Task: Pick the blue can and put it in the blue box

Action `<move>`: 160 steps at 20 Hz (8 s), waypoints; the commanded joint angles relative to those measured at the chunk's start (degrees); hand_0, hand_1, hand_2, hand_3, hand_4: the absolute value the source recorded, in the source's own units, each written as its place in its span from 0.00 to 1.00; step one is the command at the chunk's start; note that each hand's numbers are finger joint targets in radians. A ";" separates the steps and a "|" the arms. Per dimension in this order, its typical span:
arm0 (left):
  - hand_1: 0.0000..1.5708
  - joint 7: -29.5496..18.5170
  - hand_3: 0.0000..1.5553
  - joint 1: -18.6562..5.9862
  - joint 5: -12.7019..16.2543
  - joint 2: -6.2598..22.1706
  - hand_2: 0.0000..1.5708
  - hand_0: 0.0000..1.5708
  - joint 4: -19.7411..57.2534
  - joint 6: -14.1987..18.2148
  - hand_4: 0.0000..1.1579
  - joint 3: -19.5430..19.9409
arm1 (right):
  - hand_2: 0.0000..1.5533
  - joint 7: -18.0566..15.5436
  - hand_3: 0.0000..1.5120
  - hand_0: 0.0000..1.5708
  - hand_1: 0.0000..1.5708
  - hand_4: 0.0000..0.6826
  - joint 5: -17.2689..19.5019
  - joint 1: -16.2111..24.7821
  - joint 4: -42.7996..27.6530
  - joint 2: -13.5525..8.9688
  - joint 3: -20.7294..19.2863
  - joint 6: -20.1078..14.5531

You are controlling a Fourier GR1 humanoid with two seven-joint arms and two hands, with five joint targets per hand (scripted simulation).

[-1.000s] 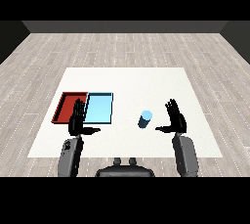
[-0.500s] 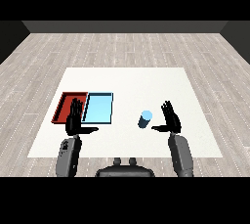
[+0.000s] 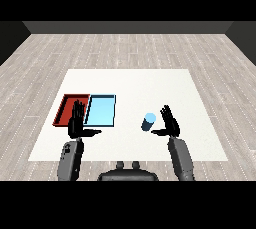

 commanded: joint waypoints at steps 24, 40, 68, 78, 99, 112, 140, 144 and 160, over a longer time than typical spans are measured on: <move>0.00 3.47 0.00 2.59 -0.59 -0.60 0.00 0.00 -6.41 2.17 0.00 -1.47 | 0.00 -1.55 0.00 0.00 0.00 0.00 -1.18 -7.85 9.41 2.00 4.41 -3.66; 0.00 -2.57 0.00 4.51 -0.81 -1.68 0.00 0.00 -2.81 0.18 0.00 -2.18 | 0.00 -6.28 0.00 0.00 0.00 0.00 -3.93 -16.20 21.72 2.03 8.02 -6.24; 0.00 2.94 0.00 -4.02 -3.88 -1.75 0.00 0.00 4.91 2.70 0.00 -6.26 | 0.94 1.22 0.93 0.96 0.96 0.95 5.40 -12.99 1.76 -0.01 10.71 -14.83; 0.00 5.52 0.00 -4.89 -2.31 -1.81 0.00 0.00 6.31 2.89 0.00 -10.78 | 0.93 -3.28 0.94 0.91 0.91 0.98 2.69 -21.65 7.04 2.00 19.48 -23.92; 0.00 4.01 0.00 -16.91 1.84 -1.82 0.00 0.00 22.30 13.77 0.00 -21.45 | 0.93 0.80 0.93 0.89 0.89 0.97 0.50 -23.05 0.90 2.03 24.83 -26.51; 0.00 2.84 0.00 -21.00 7.52 -1.82 0.00 0.00 28.21 18.15 0.00 -27.46 | 0.93 -2.57 0.93 0.89 0.89 0.99 1.21 -20.23 0.46 2.03 24.29 -22.28; 0.25 1.97 0.06 -28.56 -1.65 -1.01 0.37 0.25 36.66 31.18 0.11 -35.57 | 0.95 -2.59 0.93 0.94 0.94 0.88 -4.73 -29.63 6.34 1.99 36.45 -28.80; 0.00 1.19 0.00 -29.48 5.25 -1.61 0.00 0.00 36.02 27.42 0.37 -32.86 | 0.94 -3.04 0.92 0.93 0.93 0.86 -3.03 -27.87 3.81 1.97 38.94 -31.28; 0.94 5.44 0.88 -29.08 11.15 -1.74 0.93 0.94 32.49 32.32 0.52 -32.73 | 0.93 -2.61 0.92 0.89 0.89 0.81 -6.46 -23.29 -0.42 1.96 39.72 -31.71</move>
